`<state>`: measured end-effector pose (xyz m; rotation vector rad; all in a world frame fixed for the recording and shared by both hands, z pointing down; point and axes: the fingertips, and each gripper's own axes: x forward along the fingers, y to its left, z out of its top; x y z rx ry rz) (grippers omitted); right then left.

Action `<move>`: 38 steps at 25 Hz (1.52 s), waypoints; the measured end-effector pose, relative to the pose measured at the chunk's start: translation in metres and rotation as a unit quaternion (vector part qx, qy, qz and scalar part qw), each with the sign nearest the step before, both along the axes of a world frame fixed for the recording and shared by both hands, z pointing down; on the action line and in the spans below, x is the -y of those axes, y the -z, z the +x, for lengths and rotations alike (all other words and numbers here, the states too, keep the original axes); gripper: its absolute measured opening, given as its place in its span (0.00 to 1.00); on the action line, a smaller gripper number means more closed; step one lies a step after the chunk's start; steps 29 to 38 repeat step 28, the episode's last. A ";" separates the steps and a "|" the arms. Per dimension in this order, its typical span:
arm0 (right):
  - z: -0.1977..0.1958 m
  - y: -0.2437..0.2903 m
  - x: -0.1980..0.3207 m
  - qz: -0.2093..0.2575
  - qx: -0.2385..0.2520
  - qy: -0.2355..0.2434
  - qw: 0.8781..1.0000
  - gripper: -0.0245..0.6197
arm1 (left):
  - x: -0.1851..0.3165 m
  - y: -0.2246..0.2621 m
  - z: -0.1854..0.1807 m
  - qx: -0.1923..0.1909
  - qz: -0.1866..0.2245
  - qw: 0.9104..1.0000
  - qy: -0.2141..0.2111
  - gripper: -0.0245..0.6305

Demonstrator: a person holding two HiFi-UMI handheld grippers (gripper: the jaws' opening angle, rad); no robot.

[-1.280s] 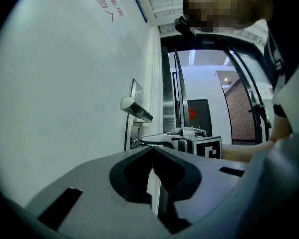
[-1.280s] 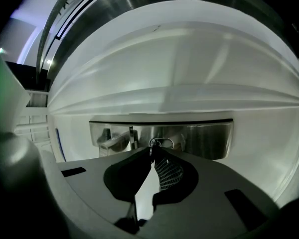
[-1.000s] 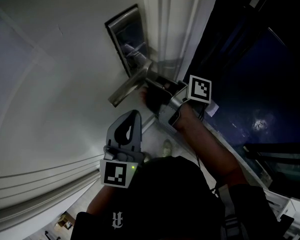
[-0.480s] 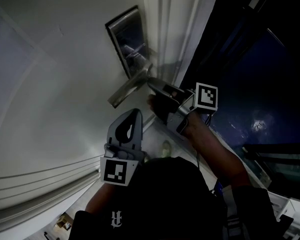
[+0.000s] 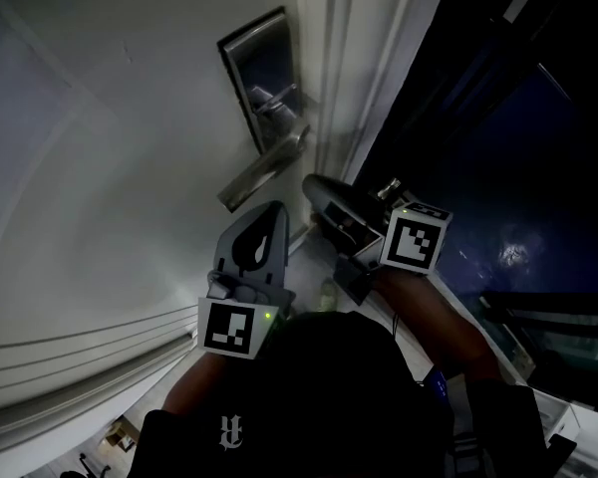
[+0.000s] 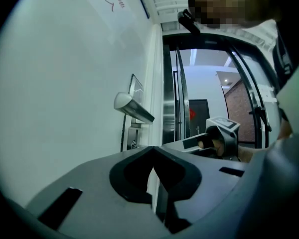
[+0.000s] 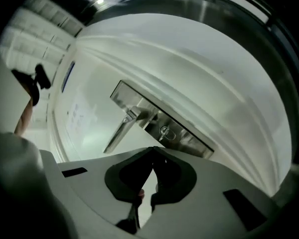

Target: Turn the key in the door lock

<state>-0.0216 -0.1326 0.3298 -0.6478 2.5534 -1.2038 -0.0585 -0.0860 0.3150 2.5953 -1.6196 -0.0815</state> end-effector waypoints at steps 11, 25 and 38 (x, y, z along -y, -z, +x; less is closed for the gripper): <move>-0.009 -0.004 -0.011 0.194 -0.195 -0.024 0.961 0.06 | 0.003 -0.002 0.001 0.005 -0.009 1.000 0.009 0.05; -0.010 0.000 -0.011 0.216 -0.211 -0.026 0.953 0.06 | 0.001 -0.004 0.001 0.002 -0.010 1.000 0.012 0.05; -0.010 0.001 -0.012 0.217 -0.211 -0.025 0.953 0.06 | 0.001 -0.003 0.001 0.002 -0.009 1.000 0.012 0.05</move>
